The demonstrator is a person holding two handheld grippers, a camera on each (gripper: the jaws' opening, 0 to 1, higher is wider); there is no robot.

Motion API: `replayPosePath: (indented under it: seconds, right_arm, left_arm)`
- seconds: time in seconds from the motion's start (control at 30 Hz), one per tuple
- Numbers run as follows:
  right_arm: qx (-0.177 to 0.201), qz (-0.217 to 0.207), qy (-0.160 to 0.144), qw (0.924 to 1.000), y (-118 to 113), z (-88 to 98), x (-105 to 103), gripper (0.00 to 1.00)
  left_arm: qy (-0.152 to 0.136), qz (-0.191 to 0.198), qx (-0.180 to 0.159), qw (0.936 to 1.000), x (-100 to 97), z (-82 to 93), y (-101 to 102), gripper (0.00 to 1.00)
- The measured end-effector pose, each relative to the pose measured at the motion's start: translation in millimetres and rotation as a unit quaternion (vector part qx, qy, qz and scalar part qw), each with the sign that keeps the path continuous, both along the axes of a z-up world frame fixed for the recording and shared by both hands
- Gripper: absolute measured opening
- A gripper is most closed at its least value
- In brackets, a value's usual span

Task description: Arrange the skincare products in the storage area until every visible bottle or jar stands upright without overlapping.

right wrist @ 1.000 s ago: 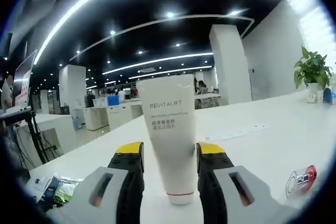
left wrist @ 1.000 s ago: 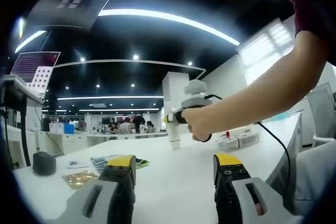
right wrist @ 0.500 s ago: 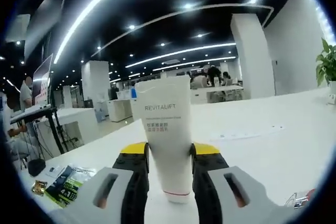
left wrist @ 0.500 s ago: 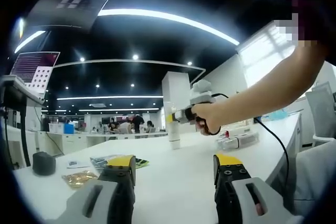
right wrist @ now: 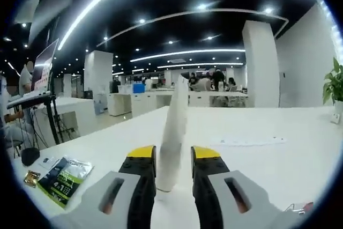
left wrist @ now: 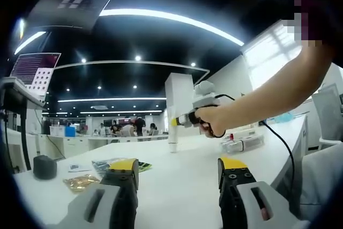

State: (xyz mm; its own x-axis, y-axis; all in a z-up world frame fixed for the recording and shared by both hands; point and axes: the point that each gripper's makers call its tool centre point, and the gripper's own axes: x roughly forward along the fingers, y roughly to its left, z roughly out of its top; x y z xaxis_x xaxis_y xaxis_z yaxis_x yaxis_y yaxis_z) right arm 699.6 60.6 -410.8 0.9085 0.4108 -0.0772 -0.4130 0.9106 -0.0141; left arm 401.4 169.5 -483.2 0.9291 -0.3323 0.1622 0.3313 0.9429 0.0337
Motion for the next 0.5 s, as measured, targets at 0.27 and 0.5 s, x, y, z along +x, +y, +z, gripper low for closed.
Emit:
replayPosePath:
  seconds: [0.27, 0.5]
  right_arm:
    - [0.040, 0.011, 0.034, 0.9985, -6, -17.8, 13, 0.24]
    - [0.037, 0.037, -0.004, 0.9986, 9, 9.2, 9, 0.16]
  left_arm:
    - [0.000, -0.001, 0.000, 1.0000, 0.0, 0.0, 0, 0.62]
    - [-0.005, -0.001, -0.001, 1.0000, 0.8, 1.0, 1, 0.61]
